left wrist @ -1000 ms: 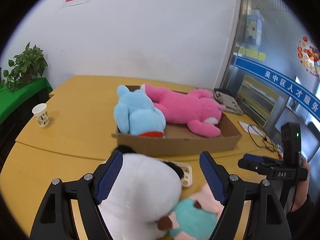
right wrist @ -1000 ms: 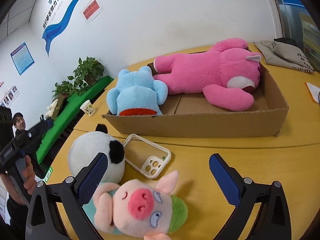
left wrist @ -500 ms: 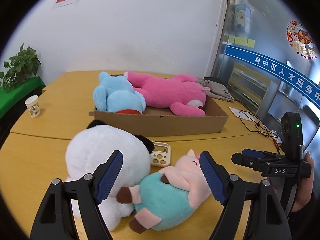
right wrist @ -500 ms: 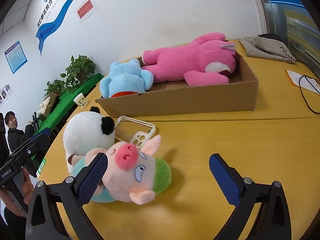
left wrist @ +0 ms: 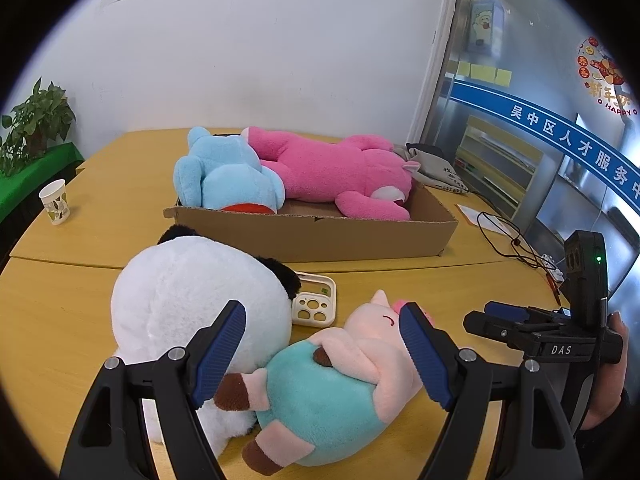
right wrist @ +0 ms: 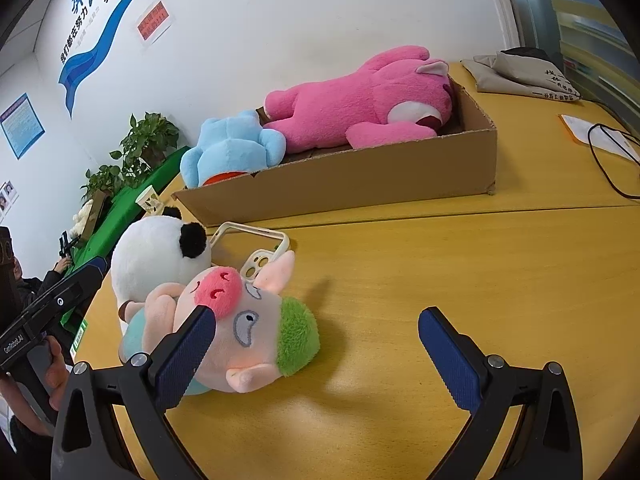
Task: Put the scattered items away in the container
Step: 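Move both tools to the pink pig plush with teal body, then close both tools on the pink pig plush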
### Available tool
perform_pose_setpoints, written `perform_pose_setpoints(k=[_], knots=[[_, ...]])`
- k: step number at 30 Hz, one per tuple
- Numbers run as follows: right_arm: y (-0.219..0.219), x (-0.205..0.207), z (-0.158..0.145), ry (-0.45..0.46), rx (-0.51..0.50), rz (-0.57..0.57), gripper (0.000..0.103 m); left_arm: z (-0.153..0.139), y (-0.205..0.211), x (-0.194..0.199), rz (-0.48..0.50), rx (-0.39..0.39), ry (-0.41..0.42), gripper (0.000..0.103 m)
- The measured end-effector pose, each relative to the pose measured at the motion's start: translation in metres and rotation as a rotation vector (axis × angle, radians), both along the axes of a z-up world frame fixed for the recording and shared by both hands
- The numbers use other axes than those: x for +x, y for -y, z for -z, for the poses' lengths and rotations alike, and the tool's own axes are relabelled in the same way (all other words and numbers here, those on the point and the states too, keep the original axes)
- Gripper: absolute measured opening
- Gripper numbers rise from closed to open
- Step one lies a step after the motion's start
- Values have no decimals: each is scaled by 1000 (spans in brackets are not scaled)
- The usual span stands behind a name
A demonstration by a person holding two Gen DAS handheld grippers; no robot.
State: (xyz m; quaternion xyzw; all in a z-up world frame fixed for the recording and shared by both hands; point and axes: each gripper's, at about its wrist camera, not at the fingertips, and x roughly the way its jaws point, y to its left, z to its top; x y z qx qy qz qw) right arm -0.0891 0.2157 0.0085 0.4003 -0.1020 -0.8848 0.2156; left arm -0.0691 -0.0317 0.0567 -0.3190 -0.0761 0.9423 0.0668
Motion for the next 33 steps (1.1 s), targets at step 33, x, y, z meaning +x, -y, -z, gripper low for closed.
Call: perform_pose_setpoints(k=[33], knots=[[63, -5, 12, -109, 72, -293, 103, 62, 18, -15, 125, 133, 180, 80]])
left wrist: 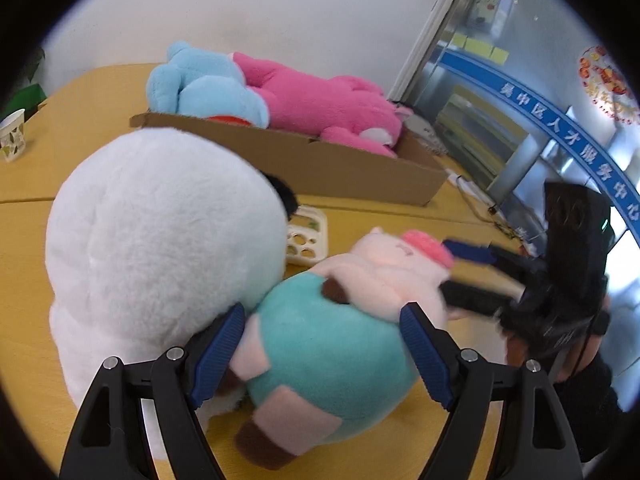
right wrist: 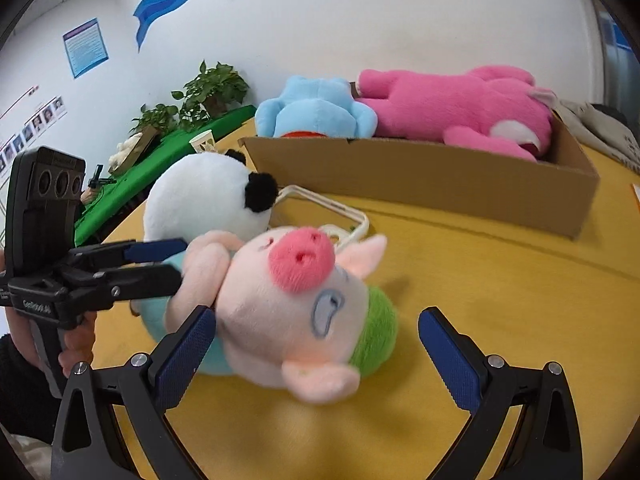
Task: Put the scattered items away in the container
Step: 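Close both tools on the pink pig plush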
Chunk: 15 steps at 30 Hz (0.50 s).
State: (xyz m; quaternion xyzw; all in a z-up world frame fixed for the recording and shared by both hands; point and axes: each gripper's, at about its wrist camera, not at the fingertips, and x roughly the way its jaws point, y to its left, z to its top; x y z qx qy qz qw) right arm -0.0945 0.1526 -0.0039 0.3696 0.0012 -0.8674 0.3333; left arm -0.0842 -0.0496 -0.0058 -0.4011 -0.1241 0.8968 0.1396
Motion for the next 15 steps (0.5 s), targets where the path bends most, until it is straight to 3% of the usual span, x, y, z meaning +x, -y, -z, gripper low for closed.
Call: perform_pose_setpoints(k=[4, 6, 9, 11, 15], knots=[[7, -23, -2, 20, -64, -52, 103, 5, 1, 3, -4, 20, -8, 81], [11, -37, 16, 123, -64, -33, 103, 8, -1, 3, -9, 12, -5, 83], [1, -47, 46, 326, -239, -1, 103, 15, 0, 2, -7, 57, 32, 86], [-3, -38, 53, 324, -273, 13, 103, 20, 0, 1, 13, 76, 69, 88], [-4, -17, 47, 264, -230, 22, 101, 18, -5, 6, 52, 47, 79, 83]])
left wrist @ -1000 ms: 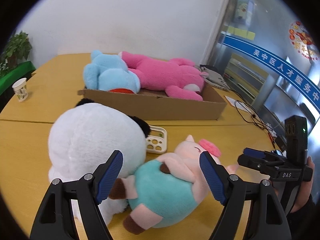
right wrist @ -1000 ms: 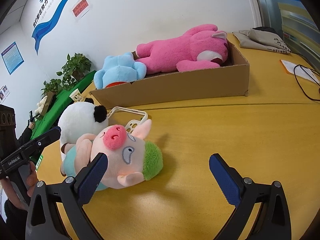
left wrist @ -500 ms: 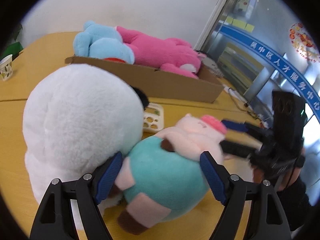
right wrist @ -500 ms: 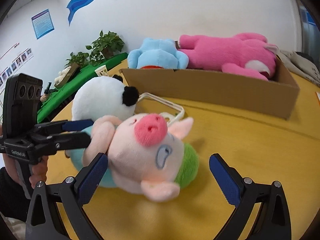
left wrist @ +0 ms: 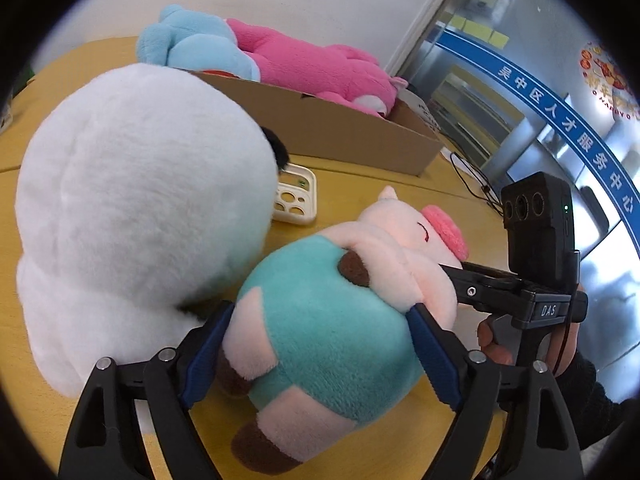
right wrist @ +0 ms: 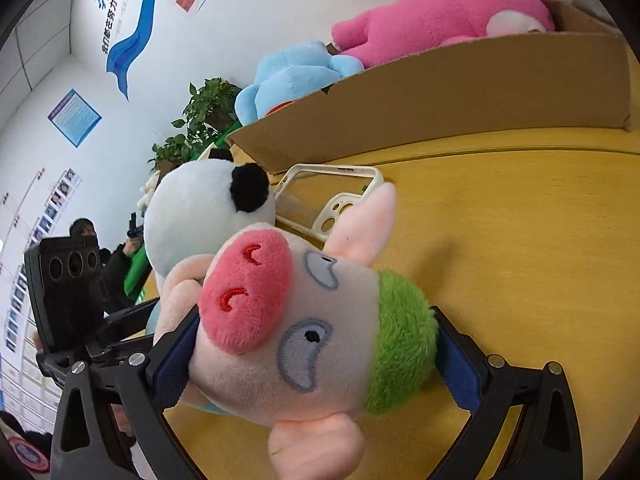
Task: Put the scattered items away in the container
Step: 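Close both tools on the pink pig plush, then lift the pig plush with both tools and lower it into the box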
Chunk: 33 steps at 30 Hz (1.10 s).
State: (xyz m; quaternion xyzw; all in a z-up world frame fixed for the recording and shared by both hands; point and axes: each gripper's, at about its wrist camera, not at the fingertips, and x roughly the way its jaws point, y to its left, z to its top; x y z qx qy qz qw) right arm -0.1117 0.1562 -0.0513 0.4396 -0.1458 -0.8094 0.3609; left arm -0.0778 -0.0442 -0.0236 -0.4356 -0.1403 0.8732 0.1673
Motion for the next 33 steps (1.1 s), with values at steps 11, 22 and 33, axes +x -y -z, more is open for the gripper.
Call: perform_pose_setpoints(k=[11, 22, 33], knots=[[-14, 32, -17, -84, 13, 64, 88, -9, -5, 4, 9, 102, 26, 70], [-40, 8, -130, -360, 3, 153, 87, -126, -24, -54, 32, 79, -273, 70], [-40, -100, -221, -558, 22, 62, 87, -182, -21, -145, -105, 50, -424, 70]])
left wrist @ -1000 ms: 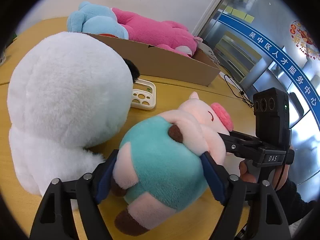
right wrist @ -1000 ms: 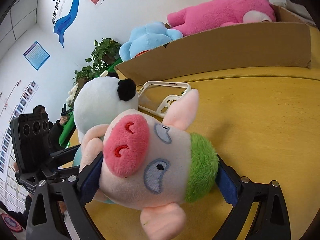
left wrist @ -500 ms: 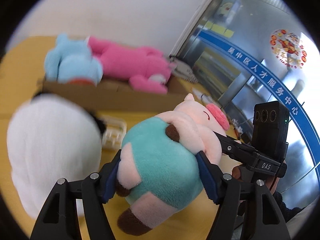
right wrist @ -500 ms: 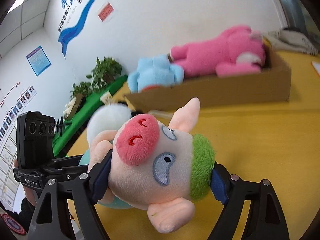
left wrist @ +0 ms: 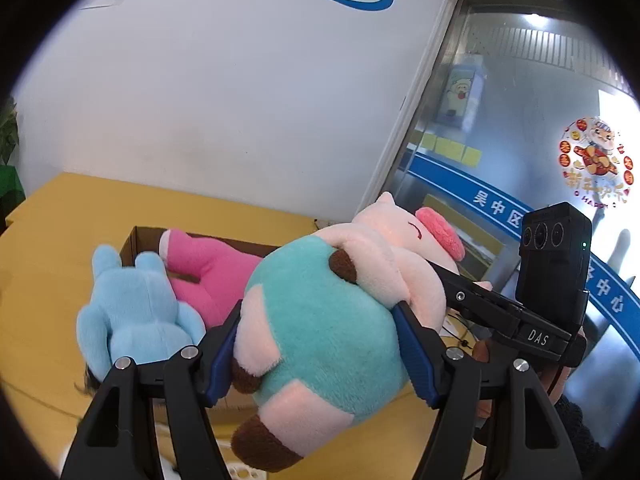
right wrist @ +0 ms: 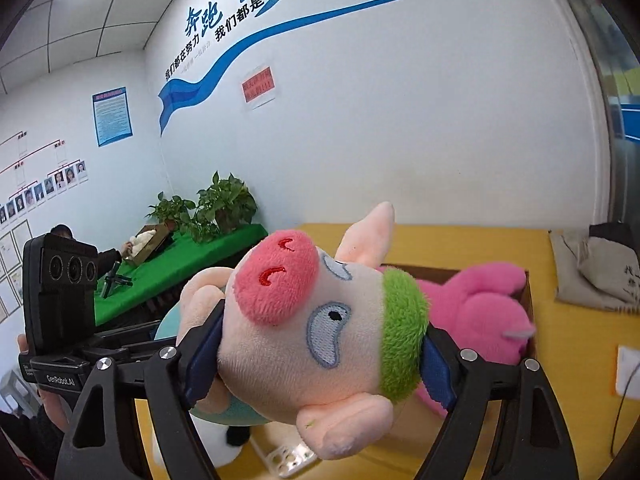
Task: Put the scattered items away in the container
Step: 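Lift the pig plush with both tools and lower it into the box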
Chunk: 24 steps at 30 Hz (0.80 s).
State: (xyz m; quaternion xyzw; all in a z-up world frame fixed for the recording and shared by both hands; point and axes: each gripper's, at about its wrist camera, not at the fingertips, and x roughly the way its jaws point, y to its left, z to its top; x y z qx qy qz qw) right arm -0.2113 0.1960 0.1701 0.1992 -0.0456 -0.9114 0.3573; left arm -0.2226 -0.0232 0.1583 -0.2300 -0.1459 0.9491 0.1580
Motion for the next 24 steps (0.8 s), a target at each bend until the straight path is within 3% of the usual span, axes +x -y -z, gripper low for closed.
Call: perform_pose_setpoints(k=[6, 12, 17, 21, 24], knots=[[2, -69, 19, 55, -10, 2, 86, 23, 9, -71, 27, -40, 100, 70], [1, -128, 78, 196, -29, 53, 86, 82, 13, -117, 44, -66, 290, 70], [6, -129, 133, 330, 61, 161, 86, 121, 0, -130, 75, -146, 429, 69], [1, -127, 162, 448, 51, 251, 86, 132, -15, -129, 52, -259, 485, 69], [-1, -128, 172, 467, 50, 269, 89, 130, -11, -123, 19, -262, 507, 69]])
